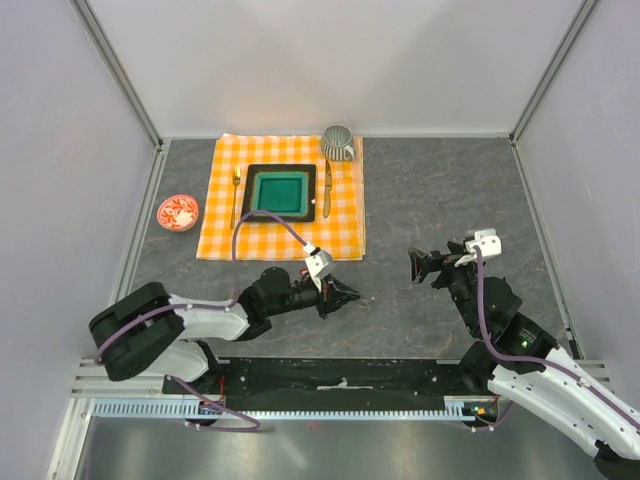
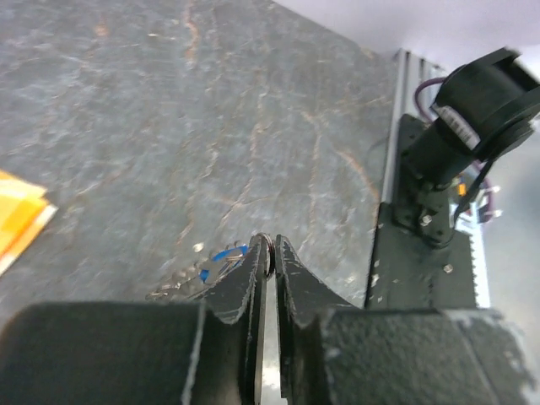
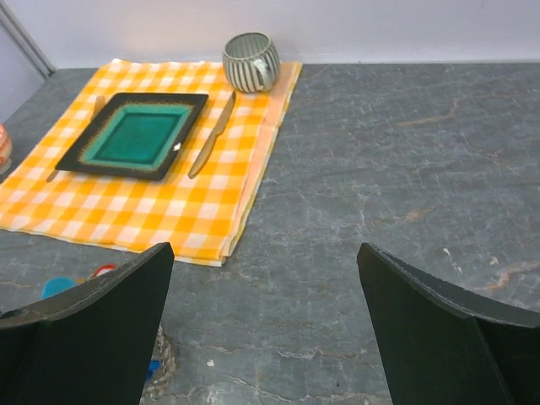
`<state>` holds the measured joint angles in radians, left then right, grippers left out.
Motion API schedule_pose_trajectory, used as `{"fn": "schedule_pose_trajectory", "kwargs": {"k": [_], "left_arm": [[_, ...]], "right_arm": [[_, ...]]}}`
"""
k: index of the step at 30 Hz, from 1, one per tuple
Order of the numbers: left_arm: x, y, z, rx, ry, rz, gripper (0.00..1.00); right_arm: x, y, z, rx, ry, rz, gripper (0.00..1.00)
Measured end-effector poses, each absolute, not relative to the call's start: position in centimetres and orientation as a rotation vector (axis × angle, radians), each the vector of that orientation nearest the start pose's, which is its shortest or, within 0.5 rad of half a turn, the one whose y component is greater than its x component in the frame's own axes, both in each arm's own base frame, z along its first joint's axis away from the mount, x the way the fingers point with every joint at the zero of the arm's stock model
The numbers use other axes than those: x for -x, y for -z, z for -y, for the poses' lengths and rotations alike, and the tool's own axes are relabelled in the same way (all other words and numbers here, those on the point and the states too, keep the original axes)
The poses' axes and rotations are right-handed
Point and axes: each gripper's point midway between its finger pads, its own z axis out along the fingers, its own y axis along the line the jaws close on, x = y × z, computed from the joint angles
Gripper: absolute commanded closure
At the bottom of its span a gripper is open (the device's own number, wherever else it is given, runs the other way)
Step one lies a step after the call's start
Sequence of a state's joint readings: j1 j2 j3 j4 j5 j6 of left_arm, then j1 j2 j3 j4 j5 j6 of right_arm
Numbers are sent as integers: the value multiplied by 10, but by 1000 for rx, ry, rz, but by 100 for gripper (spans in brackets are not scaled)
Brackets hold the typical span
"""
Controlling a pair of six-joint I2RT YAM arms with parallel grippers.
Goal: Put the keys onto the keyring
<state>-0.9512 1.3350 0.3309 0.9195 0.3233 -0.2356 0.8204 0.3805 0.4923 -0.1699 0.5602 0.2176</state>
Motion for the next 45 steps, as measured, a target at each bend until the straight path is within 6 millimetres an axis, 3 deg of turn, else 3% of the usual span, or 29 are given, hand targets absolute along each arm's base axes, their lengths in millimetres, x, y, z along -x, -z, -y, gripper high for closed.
{"fn": "schedule_pose_trajectory", "kwargs": {"k": [4,10,14,15,16,18,20,21,25,28,31,35,40,45], "left_arm": [[-154,-137,361,-820,1264,-1579,71],[-153,-125,358,-719,1297,-1660,46],[-168,-121,347,-646,1206,-1755,37],[-175,-126,345,-624,1174,-1768,33],[-183,-134,344,-600,1146,-1772,22],[-200,-154,338,-543,1092,-1761,15],[-219,-175,320,-453,1024,-1758,2],[-229,-183,307,-403,983,-1761,0],[-263,-201,249,-161,809,-1834,1],[-271,-205,205,-12,688,-1877,1],[-257,-220,167,74,594,-1862,1],[-236,-263,125,164,538,-1755,1],[-197,-318,68,259,521,-1535,1],[-173,-330,32,308,481,-1422,1]], "right_arm": [[-225,-235,-107,31,-294,-1669,2],[-224,-232,-95,-18,-242,-1702,2],[-220,-237,-82,-65,-221,-1690,2],[-219,-239,-78,-80,-218,-1685,2],[-217,-242,-74,-96,-215,-1681,2],[-213,-249,-65,-140,-209,-1664,2],[-209,-257,-55,-191,-213,-1643,2],[-207,-262,-49,-221,-216,-1626,2],[-193,-281,-23,-326,-226,-1558,2],[-181,-297,1,-402,-225,-1495,2],[-170,-306,18,-437,-225,-1454,2],[-161,-305,32,-460,-214,-1440,2],[-160,-301,33,-447,-197,-1457,2],[-160,-298,33,-440,-186,-1469,2]]}}
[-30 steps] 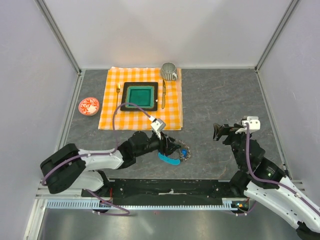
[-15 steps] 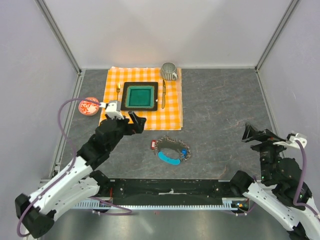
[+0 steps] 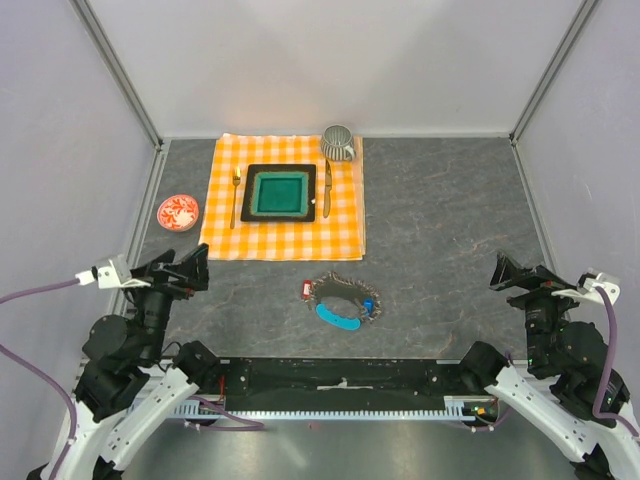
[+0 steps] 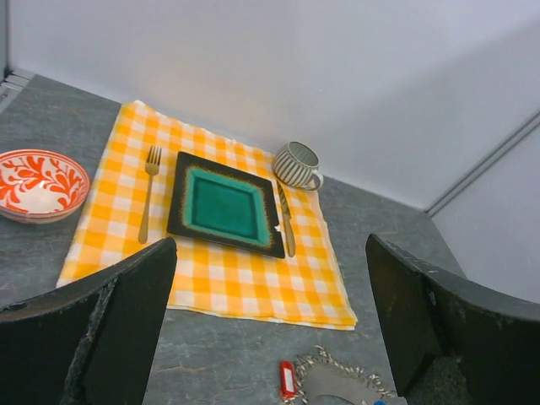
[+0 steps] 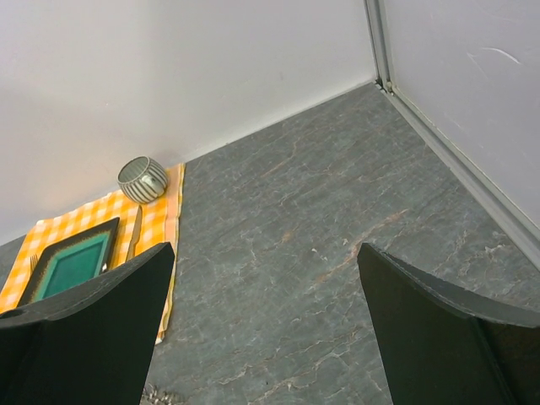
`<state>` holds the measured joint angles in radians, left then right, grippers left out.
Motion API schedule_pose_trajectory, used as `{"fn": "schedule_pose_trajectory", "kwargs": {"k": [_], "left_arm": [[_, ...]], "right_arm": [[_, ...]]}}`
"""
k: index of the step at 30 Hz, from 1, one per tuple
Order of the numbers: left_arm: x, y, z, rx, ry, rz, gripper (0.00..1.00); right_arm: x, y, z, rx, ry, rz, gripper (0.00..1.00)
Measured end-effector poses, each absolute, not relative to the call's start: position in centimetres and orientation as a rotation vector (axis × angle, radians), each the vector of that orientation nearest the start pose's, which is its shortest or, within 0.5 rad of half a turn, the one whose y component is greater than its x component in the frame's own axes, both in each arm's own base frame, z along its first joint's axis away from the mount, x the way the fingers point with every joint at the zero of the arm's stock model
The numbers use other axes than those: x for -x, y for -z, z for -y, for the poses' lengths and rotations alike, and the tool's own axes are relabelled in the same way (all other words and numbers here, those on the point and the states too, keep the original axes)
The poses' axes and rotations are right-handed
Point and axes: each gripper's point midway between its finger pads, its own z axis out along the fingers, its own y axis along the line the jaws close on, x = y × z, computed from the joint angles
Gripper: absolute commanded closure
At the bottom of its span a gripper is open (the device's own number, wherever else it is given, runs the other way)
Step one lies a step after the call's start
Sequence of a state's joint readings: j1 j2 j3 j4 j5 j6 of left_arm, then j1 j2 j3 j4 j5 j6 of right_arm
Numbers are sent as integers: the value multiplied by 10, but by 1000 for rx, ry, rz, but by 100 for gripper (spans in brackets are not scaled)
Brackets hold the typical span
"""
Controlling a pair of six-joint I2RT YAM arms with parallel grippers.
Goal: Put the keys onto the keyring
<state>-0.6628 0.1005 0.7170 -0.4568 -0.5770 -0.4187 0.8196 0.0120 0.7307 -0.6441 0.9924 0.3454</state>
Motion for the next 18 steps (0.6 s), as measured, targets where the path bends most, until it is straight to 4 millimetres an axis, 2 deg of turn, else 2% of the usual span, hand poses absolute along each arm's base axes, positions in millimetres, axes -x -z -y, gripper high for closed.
{"fn": "schedule_pose_trajectory", "kwargs": {"k": [3,8,18], "left_arm": [[-172,-321,26,313,450,-1424,1],[-176,-302,28,293,409,-1475,1],[-174,-300,20,305,384,-1455,1]], "right_arm": [[-160,-296,32,-437,-183,-1472,2],[-160,-295,32,-436,-179,-1475,2],[-161,-293,34,-448,-169,-1477,2]]}}
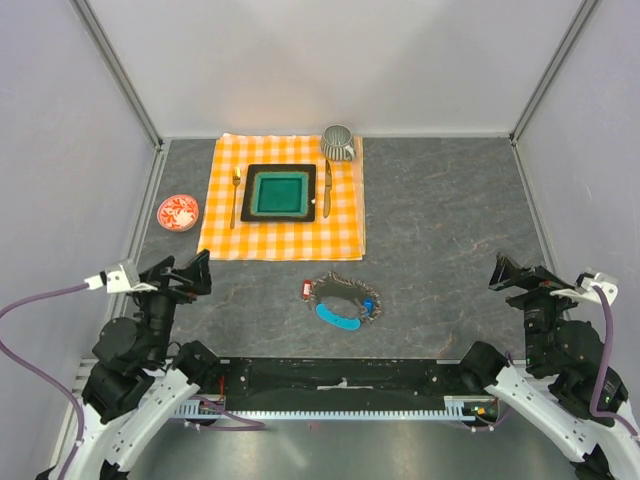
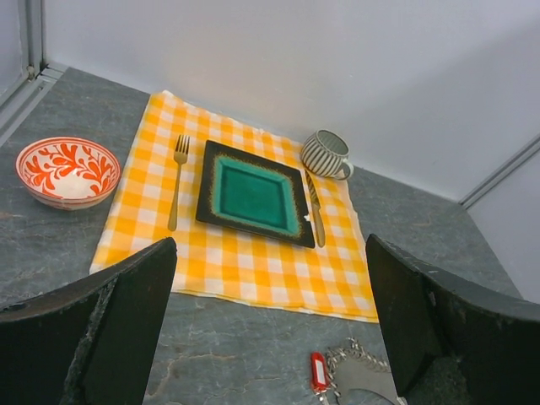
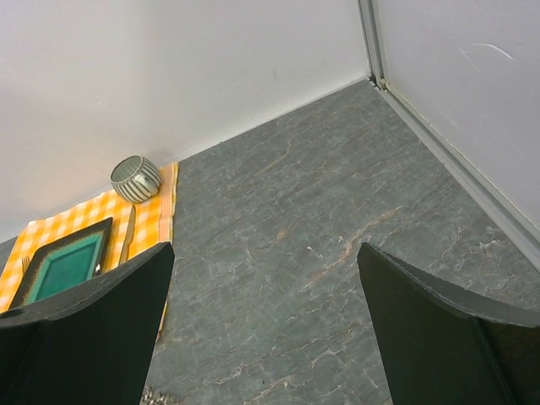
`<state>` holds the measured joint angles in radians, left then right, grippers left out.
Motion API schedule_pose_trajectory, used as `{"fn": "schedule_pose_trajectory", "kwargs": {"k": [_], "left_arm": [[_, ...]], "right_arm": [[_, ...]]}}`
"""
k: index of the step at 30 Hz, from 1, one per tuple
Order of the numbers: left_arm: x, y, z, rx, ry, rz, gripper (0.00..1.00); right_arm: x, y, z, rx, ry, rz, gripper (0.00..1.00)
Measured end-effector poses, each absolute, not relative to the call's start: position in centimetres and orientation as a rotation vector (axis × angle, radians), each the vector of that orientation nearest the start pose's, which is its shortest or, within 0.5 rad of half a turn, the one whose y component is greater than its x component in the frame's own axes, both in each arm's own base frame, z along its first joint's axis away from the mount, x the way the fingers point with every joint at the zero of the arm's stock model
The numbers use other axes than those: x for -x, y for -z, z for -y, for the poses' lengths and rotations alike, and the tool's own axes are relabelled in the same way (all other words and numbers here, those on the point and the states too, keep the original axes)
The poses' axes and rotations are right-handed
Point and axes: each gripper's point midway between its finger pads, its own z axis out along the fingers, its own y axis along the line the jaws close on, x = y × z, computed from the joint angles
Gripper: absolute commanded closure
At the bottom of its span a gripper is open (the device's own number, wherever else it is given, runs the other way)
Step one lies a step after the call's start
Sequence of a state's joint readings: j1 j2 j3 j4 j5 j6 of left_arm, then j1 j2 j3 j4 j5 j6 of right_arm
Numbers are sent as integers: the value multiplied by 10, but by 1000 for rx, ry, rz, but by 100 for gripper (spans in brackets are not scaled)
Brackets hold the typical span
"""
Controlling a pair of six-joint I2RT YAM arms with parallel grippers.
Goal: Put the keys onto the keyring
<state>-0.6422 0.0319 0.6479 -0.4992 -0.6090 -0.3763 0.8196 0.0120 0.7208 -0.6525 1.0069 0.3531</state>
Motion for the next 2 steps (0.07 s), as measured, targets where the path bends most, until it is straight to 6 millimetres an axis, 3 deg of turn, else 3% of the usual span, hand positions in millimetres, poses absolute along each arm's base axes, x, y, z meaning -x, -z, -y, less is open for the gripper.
{"fn": "schedule_pose_trajectory", "kwargs": {"k": [2], "left_arm": [[-172,-300,19,308,386,-1447,1]], "right_arm": [[-161,-293,35,-452,-167,-1476,2]]}}
